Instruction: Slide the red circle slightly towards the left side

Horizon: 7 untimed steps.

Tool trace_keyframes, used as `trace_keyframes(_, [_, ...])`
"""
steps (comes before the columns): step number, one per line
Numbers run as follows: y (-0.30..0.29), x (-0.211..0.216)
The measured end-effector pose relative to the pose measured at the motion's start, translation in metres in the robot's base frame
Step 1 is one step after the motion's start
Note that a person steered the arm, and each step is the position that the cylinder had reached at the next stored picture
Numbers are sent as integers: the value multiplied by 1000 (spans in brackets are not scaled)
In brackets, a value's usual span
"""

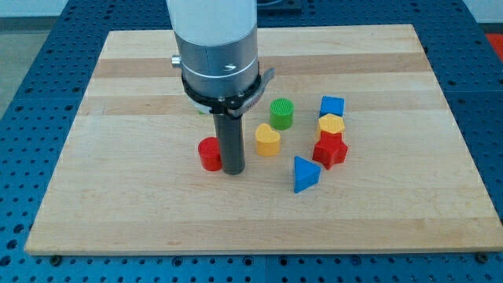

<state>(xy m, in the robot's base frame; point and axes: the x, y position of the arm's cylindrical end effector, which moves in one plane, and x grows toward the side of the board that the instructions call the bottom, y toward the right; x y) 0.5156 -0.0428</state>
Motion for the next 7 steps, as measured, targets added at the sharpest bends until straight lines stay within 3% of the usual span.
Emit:
trace_keyframes(1, [-12, 22])
trace_keyframes(3, [-116, 13])
trace_keyframes(5, [-146, -96])
trace_keyframes(6, [-142, -158])
trace_keyframes(7, [-107, -194])
